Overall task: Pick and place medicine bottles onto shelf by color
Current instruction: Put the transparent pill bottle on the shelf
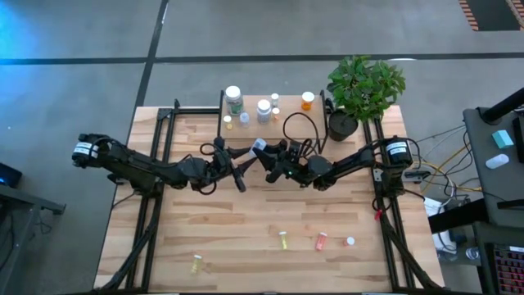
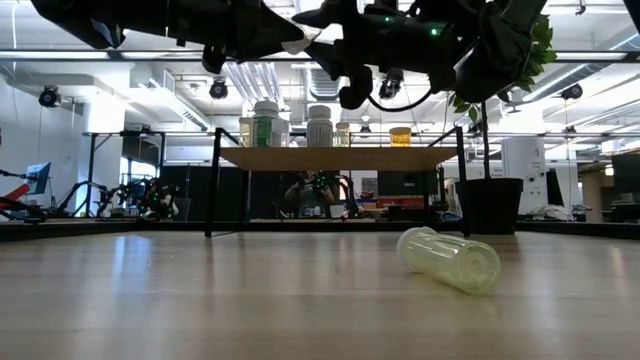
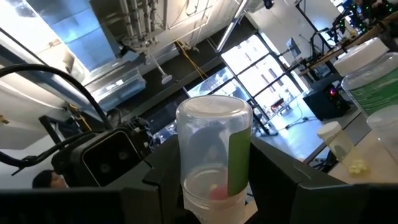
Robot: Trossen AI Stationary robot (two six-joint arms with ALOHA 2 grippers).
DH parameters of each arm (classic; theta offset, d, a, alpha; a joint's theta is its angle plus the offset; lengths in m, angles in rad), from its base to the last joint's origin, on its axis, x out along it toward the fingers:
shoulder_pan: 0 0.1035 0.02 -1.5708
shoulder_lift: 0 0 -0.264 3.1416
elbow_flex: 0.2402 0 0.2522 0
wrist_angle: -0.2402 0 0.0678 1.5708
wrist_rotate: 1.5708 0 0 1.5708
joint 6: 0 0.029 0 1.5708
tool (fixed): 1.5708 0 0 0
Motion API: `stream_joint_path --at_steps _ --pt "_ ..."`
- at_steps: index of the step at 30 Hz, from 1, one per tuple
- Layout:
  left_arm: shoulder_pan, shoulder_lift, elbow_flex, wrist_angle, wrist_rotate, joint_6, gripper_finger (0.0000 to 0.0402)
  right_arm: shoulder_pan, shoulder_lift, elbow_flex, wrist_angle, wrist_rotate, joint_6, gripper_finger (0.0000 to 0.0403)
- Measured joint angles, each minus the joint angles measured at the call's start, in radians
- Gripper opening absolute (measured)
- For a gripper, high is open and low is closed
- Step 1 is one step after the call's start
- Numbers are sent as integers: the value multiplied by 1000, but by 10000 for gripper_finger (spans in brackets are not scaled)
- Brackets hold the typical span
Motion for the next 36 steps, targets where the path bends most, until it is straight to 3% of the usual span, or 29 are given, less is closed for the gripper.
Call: stream_joint_path --at_steps 4,9,17,28,36 --pt "0 -2 -1 -12 -5 7 115 0 0 0 -15 -5 -2 157" --pt "-3 -73 -1 -169 5 13 115 -1 -21 -10 -81 -63 -32 176" --pt "-11 -274 -2 -471 -16 -38 114 1 -157 -14 -436 -71 -186 189" --pt "-14 -367 -2 -700 35 -174 114 24 -389 37 -1064 -78 -720 189" --pt "-13 -326 -2 -715 52 -285 114 91 -280 284 -1366 50 -1121 189"
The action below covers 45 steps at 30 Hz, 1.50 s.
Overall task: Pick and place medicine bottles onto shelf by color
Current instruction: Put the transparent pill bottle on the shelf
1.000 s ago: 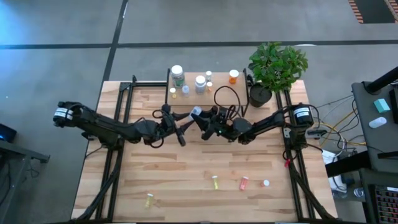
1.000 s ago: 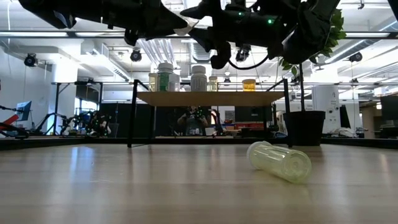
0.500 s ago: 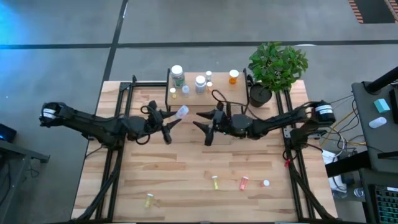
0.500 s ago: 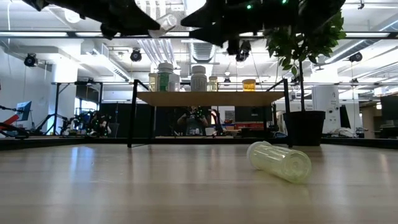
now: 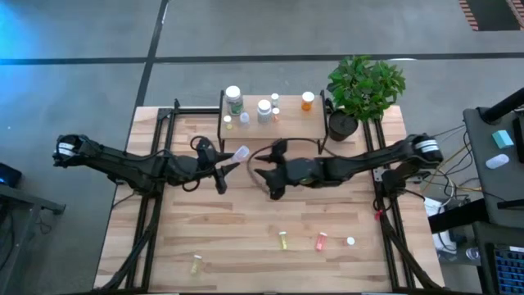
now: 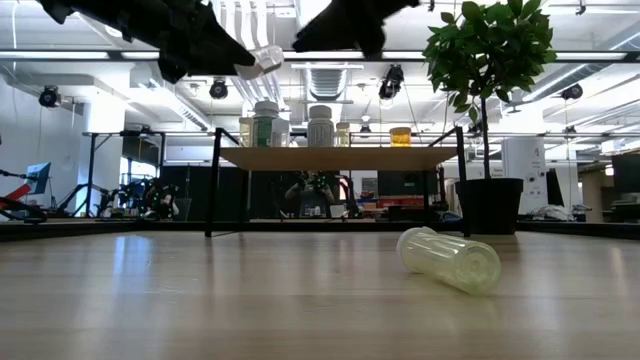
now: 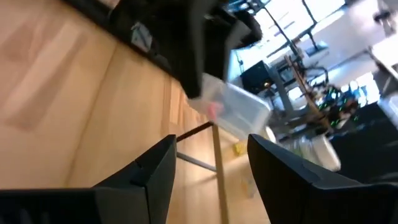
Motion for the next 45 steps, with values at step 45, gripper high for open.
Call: stream_joint_path --at_steps 45 --pt "1 17 3 -44 152 -131 114 9 313 344 -208 267 -583 146"
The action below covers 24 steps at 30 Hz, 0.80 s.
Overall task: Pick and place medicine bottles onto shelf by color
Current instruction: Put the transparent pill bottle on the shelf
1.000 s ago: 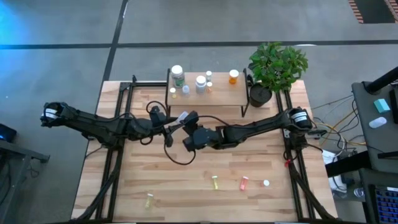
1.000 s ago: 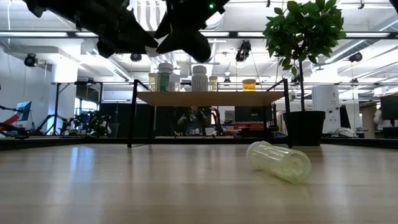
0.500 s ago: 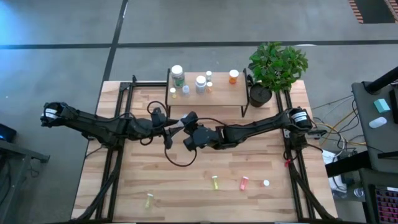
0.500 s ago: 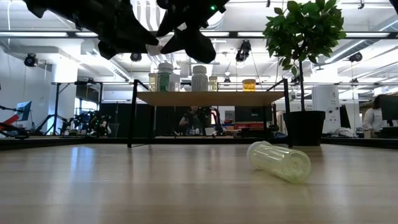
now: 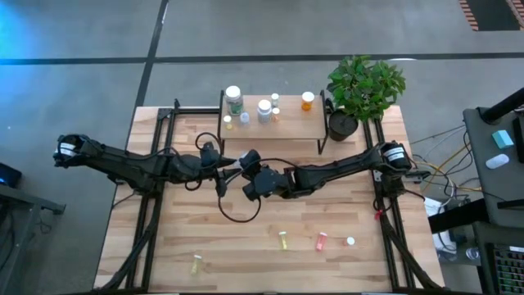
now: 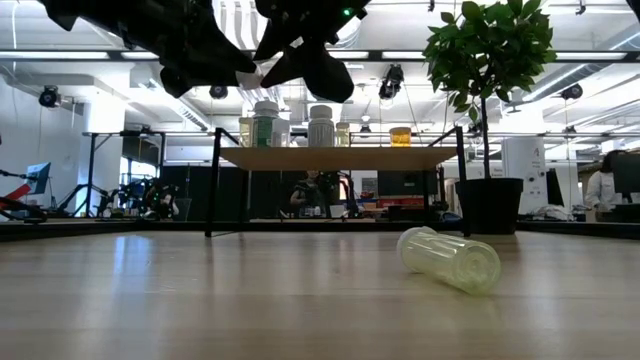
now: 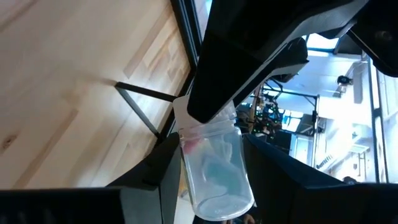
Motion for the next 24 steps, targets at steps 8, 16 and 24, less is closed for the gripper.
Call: stream_joint_path --at_steps 8,16,24 --pt "0 0 1 5 20 1 155 0 0 0 -8 20 -6 137" --pt "-5 -1 4 18 65 6 179 -8 2 -2 -7 50 24 132" --pt "-4 -1 4 13 61 8 181 -5 2 -2 -5 45 57 111"
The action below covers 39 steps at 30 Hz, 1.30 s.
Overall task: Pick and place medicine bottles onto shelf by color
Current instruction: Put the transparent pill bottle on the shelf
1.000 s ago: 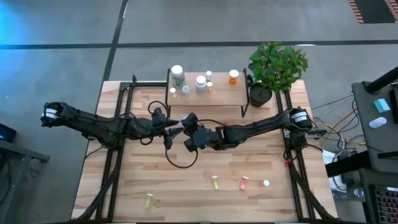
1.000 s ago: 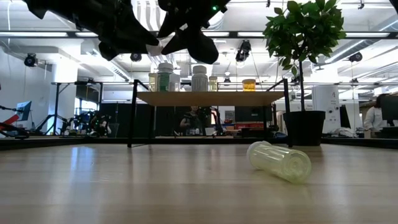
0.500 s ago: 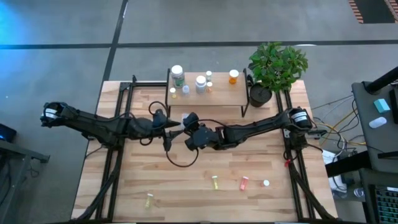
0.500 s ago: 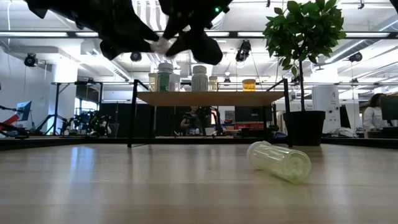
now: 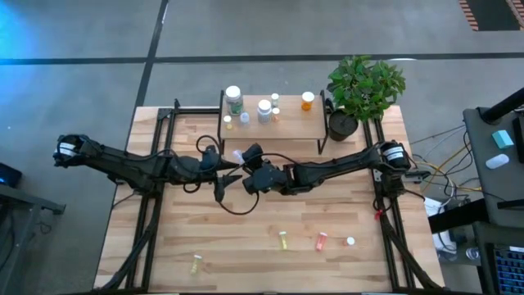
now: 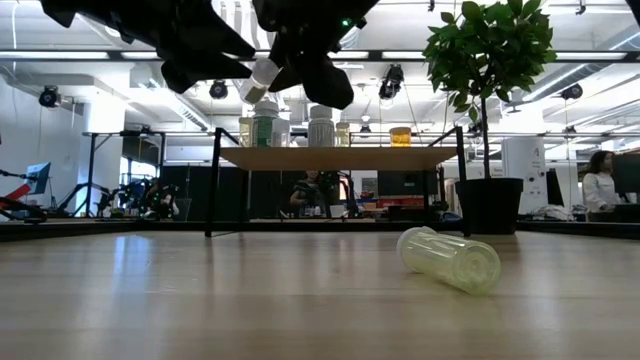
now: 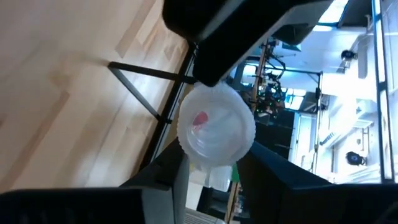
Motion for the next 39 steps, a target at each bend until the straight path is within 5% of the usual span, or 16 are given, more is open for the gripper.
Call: stream_joint_path --at_steps 14,33,39 --pt "-3 -34 0 -16 6 22 182 -3 -28 0 -55 -164 230 55" --pt "-3 -27 -1 -3 30 23 182 -3 -28 0 -67 -260 311 55" --pt "-3 -25 0 1 60 24 182 -3 -28 0 -57 -310 314 90"
